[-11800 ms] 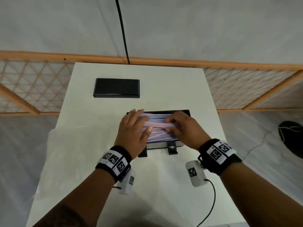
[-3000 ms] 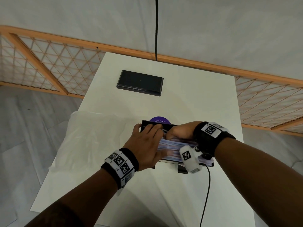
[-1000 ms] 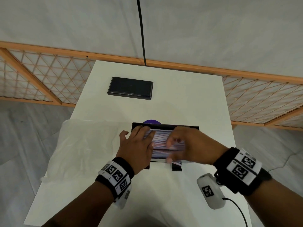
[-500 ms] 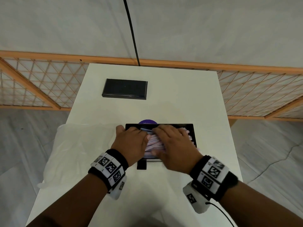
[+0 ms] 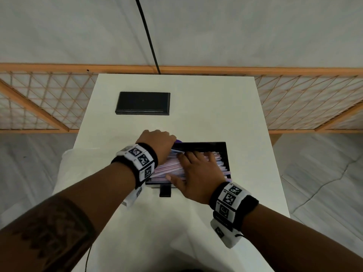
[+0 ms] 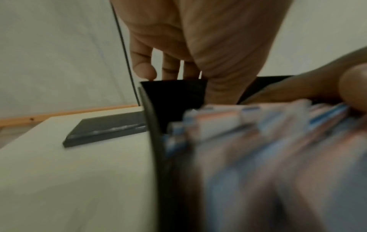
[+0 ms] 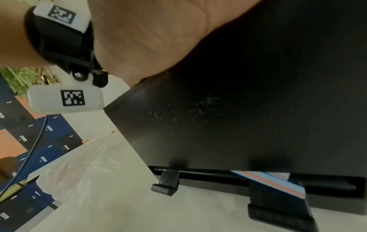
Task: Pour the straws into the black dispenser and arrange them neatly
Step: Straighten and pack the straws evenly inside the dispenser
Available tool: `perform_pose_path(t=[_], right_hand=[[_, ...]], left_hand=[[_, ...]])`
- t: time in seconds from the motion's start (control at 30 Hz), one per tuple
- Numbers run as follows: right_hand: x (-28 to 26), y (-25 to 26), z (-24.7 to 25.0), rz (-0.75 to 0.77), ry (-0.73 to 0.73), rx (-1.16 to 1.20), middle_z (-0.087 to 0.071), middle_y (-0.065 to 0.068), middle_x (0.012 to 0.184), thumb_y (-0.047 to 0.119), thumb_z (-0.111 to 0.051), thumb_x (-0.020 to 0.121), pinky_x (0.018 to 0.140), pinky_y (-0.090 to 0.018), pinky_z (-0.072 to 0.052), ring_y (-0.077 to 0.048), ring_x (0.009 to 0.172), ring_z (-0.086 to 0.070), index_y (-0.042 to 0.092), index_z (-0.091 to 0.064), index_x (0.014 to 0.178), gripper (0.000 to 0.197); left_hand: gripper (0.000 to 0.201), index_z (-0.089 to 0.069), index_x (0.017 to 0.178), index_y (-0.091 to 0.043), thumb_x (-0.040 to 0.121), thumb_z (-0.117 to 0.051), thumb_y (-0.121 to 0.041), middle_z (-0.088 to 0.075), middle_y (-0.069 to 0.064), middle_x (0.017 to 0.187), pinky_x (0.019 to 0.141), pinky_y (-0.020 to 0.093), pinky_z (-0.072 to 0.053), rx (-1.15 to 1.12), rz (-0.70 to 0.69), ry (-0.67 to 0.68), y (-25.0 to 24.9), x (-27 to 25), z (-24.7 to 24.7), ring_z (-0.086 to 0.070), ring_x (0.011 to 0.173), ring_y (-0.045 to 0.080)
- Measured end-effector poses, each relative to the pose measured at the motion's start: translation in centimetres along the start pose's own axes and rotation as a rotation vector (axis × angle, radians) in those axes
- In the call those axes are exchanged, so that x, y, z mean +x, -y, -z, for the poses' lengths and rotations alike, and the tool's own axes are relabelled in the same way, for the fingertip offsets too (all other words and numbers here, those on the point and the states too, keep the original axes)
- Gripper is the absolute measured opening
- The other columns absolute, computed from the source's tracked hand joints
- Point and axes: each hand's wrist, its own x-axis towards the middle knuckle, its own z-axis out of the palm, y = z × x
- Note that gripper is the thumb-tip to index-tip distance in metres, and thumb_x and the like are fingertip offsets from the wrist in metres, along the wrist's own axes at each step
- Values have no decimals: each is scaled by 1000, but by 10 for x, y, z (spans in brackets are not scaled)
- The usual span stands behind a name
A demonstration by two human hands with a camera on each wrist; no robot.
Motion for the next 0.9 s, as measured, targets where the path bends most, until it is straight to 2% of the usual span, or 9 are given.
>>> perform_pose_path(t=[0.1,0.2,0.3,0.43,0.57,0.67,0.83,0.9], right_hand=[[1,-1,-1,10,7,10,-56,2,136,79,-15,91,111,-55,-26,-22,129,-47,21,-46,142,83],[2,-1,-2,11,9,27,-56,1,135,80,-17,91,111,-54,-26,-23,127,-48,22,-46,141,82],[3,-2,-2,12,11,55,-56,1,138,80,-19,90,112,-55,-26,-23,129,-47,24,-44,144,81],[2,-3,-4,11,10,64,-56,-1,139,79,-21,89,111,-57,-26,-25,129,-48,20,-45,143,83],[4,-5,-8,3,-1,92,-58,-2,137,81,-20,88,109,-56,-26,-25,127,-50,21,-47,142,85],[4,-7,-9,6,11,106,-58,-4,137,80,-20,89,109,-58,-25,-26,127,-49,19,-47,142,85],[4,-6,-5,-13,29,130,-47,-7,148,80,-23,90,112,-60,-19,-28,133,-43,13,-28,154,93],[3,-3,-4,-33,21,126,-43,-7,144,79,-24,90,110,-59,-21,-28,129,-43,12,-28,154,93]], left_hand=[[17,-59,110,-22,94,-56,-26,-63,2,107,80,37,-43,115,-5,50,-4,9,18,-63,97,25],[16,-65,107,-20,92,-60,-23,-63,1,97,70,33,-41,267,-73,91,-9,18,30,-60,83,24],[18,-64,110,-20,93,-59,-22,-65,1,101,71,32,-41,351,-147,96,-14,25,24,-64,91,24],[19,-60,114,-19,95,-56,-20,-65,4,106,70,33,-40,327,-136,81,-16,29,19,-65,96,28],[20,-62,114,-17,96,-57,-23,-65,7,108,74,32,-46,291,-97,160,-20,29,21,-65,98,28],[21,-64,114,-14,95,-59,-22,-65,9,110,76,31,-48,307,-129,232,-20,34,26,-66,99,28],[20,-65,113,-10,97,-54,-16,-66,9,107,75,30,-50,350,-152,292,-16,33,30,-67,95,27],[21,-63,115,-9,99,-51,-17,-66,10,109,76,30,-50,358,-166,309,-12,32,29,-67,97,27]])
